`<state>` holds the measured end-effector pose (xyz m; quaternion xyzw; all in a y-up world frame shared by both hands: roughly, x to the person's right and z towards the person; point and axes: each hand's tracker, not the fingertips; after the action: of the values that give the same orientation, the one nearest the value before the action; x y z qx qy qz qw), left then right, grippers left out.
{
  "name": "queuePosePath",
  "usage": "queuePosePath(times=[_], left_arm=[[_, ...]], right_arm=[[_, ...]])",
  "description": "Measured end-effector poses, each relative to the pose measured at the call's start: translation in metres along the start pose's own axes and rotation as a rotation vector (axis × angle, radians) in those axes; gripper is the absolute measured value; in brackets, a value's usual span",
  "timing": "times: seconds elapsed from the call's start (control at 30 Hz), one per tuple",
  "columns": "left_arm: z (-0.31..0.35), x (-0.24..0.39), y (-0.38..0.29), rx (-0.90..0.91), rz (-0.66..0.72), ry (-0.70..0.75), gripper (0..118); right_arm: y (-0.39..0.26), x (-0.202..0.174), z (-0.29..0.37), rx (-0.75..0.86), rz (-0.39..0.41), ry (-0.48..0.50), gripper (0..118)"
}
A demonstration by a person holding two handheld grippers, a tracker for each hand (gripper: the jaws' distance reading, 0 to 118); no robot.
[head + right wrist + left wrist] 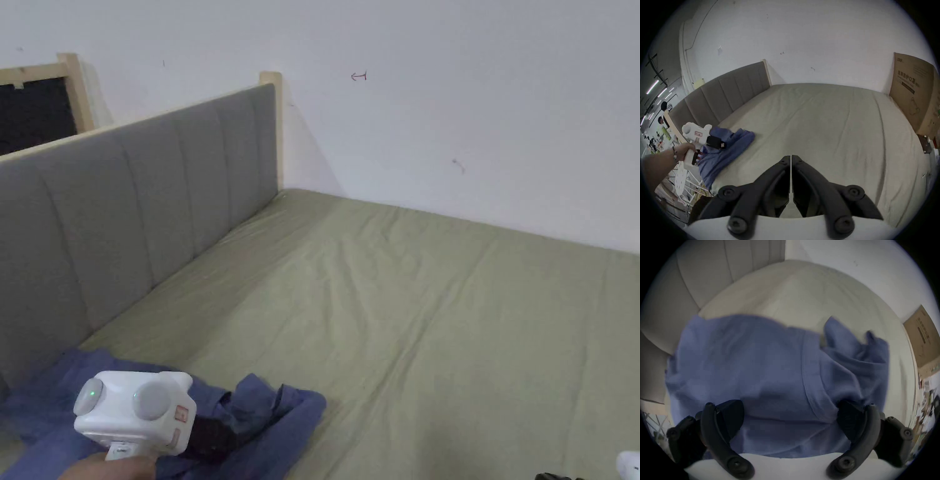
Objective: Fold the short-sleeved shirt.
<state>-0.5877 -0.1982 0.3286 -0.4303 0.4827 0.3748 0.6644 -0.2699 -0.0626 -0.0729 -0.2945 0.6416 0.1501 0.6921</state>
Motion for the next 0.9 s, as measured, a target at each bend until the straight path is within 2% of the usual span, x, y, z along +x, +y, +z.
queuePosePath(times=[0.07,0.13,0.3,0.37,0.4,0.43,0.5,0.57,0.63,0.77,0.9], left_arm=[[-0.017,-0.002,-0.005,-0.001,0.028,-0.021,118],[-0.011,0.003,-0.013,0.046,-0.013,0.006,118],[-0.006,0.004,-0.022,0.101,0.008,0.006,118],[0.000,0.007,-0.029,0.139,0.010,0.021,110],[0.004,0.009,-0.031,0.170,-0.002,0.032,94],[0.012,0.009,-0.031,0.206,-0.012,0.011,71],[0.032,0.012,-0.036,0.278,-0.068,0.034,4],[0.048,0.009,-0.037,0.293,-0.141,0.190,4],[0.077,0.000,-0.040,0.343,-0.114,0.065,4],[0.154,0.001,-0.036,0.501,-0.070,0.090,4],[0.241,0.020,-0.029,0.647,-0.134,0.046,4]], right_arm=[[-0.004,0.002,-0.006,-0.022,-0.005,0.000,1],[-0.008,0.002,-0.012,-0.039,-0.012,0.001,1],[-0.018,0.000,-0.024,-0.067,-0.039,0.027,1],[-0.017,-0.004,-0.025,-0.084,-0.032,0.032,1],[-0.016,-0.005,-0.025,-0.094,-0.025,0.037,1],[-0.016,-0.006,-0.023,-0.094,-0.022,0.039,1],[-0.014,-0.006,-0.017,-0.086,-0.016,0.047,1],[-0.011,-0.004,-0.011,-0.074,-0.013,0.049,1],[-0.011,0.001,-0.007,-0.058,-0.014,0.039,1],[-0.007,0.008,0.011,-0.034,-0.041,0.027,1],[-0.009,0.024,0.031,0.009,-0.076,0.023,1]])
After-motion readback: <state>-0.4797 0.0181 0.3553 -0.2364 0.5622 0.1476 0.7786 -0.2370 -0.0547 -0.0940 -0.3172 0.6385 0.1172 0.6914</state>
